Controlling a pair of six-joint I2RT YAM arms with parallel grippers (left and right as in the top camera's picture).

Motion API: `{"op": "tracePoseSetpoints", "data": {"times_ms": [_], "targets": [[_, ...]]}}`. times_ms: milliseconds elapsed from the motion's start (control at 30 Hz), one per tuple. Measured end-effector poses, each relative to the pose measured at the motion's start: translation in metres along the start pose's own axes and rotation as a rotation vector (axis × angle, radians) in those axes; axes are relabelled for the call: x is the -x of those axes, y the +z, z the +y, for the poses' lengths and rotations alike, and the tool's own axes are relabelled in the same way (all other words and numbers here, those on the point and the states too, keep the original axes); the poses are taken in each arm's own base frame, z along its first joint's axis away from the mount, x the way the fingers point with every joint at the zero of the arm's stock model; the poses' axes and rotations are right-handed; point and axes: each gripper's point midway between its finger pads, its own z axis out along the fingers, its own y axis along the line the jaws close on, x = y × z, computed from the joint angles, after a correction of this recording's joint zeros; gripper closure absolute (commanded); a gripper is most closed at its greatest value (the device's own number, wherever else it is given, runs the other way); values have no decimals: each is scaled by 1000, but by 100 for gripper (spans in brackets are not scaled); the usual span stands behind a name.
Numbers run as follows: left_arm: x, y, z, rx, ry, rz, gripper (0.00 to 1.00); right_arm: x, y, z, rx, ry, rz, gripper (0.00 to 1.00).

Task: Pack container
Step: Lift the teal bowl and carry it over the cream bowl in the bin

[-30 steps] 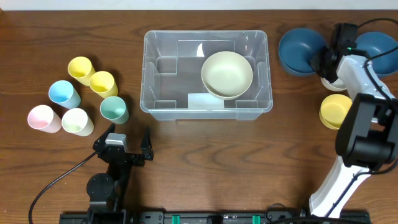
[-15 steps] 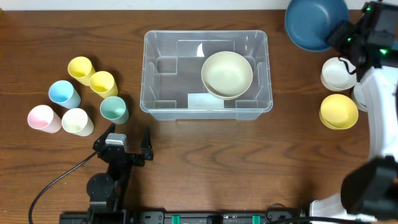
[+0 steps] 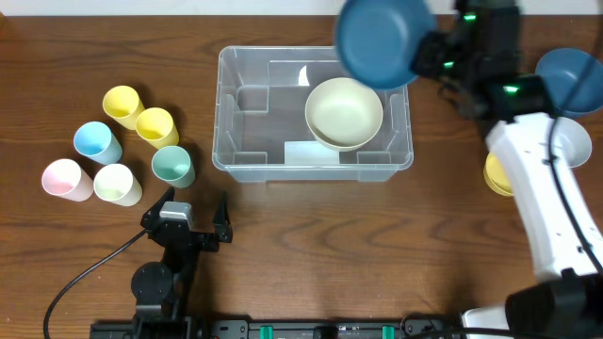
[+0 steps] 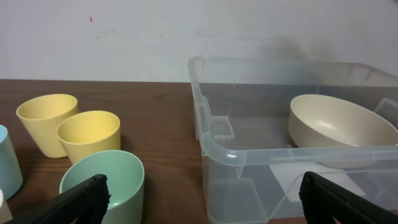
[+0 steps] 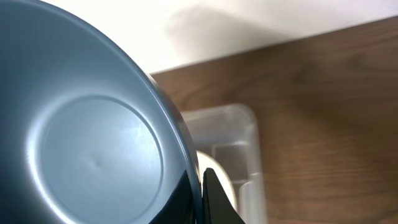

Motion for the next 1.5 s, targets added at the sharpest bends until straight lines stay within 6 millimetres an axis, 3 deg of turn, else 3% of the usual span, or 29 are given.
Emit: {"op": "tracePoseSetpoints", "data": {"times_ms": [200, 467, 1000, 1300, 1500], "targets": [[0, 0, 0, 0, 0, 0, 2, -51, 46, 10, -48, -55, 137, 99], [0, 0, 0, 0, 0, 0, 2, -86, 72, -9, -135, -68, 242, 99], [0, 0, 0, 0, 0, 0, 2, -104, 68, -27, -218, -75, 310, 99], [0, 0, 0, 0, 0, 0, 2, -112, 76, -31, -230, -77, 335, 99], [0, 0, 0, 0, 0, 0, 2, -124, 85, -32, -237, -86, 365, 85]]}}
